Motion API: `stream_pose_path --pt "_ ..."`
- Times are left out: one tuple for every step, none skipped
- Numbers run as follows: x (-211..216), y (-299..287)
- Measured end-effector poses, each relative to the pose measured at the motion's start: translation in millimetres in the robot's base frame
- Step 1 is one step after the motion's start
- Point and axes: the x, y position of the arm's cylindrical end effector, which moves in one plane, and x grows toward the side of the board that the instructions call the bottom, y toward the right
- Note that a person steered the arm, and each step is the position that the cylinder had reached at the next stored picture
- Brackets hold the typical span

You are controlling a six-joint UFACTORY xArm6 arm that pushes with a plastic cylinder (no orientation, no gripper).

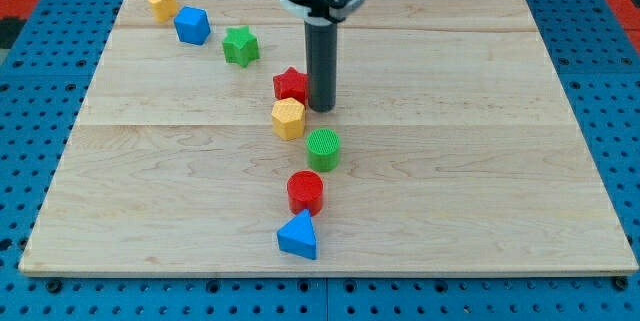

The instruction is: Push the yellow hexagon below the green star

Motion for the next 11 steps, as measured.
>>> stream_pose_path --pt "-2 -25" --pt "-19 -34" --pt "-29 -30" --pt "-6 -28" --pt "8 1" --pt "30 -27" --pt "35 -54" --pt "35 -64" --pt "36 -100" --pt "38 -148" --pt "33 -162"
